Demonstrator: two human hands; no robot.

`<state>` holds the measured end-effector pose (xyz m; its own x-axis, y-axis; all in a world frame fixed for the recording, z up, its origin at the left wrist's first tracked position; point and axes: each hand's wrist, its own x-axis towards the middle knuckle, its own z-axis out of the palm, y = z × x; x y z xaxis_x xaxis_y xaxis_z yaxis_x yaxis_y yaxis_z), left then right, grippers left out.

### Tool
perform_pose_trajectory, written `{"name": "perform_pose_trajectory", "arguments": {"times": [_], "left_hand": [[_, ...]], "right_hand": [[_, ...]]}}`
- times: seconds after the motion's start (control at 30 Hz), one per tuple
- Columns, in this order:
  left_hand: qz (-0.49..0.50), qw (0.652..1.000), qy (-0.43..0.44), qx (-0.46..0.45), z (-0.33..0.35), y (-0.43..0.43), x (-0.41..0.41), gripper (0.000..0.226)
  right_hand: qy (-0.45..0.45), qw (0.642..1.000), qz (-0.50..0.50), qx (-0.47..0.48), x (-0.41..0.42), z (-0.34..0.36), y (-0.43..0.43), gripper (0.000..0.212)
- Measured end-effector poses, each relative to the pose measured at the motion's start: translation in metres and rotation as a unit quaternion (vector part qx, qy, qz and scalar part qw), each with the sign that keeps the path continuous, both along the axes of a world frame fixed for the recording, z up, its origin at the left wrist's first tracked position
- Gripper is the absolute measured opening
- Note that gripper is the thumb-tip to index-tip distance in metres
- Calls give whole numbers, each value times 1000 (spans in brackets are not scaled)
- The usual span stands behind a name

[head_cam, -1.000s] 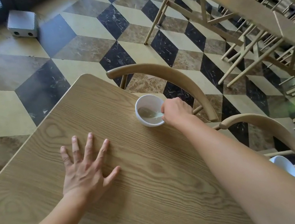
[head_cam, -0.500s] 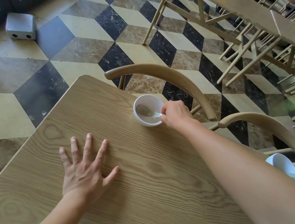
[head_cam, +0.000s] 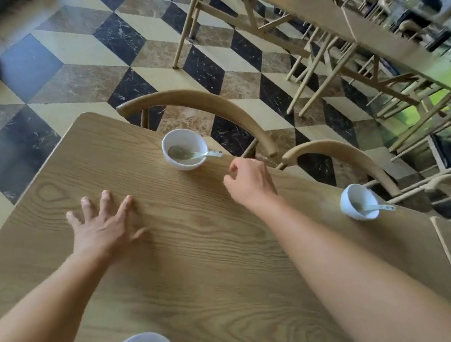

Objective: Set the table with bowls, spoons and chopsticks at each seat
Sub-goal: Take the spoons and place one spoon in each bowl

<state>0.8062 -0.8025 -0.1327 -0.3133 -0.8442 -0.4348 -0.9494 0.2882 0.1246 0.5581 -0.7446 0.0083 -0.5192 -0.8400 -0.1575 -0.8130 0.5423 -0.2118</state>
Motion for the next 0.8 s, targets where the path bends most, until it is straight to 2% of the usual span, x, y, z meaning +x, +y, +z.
{"name": "perform_pose_trajectory", "arguments": {"times": [0.1, 0.17, 0.27, 0.4, 0.6, 0.8], "left_hand": [[-8, 997, 63, 42, 35, 12, 4, 64], [-38, 995, 91, 17, 65, 31, 9, 53], [-110, 991, 75, -34, 119, 66, 20, 42], [-196, 979, 37, -39, 186, 128, 49, 24], [-271, 960, 35, -66, 250, 235, 93, 25], [-353, 931, 20, -88, 274, 317, 98, 29]], "right_hand": [[-43, 997, -45, 46, 29, 10, 52, 15], [-55, 994, -63, 64, 52, 20, 86, 16], [-60, 991, -101, 65, 89, 41, 139, 18], [-54, 988, -130, 56, 144, 80, 217, 25], [-59, 983, -168, 37, 207, 119, 323, 26], [-49, 978, -198, 43, 227, 122, 404, 21]]}}
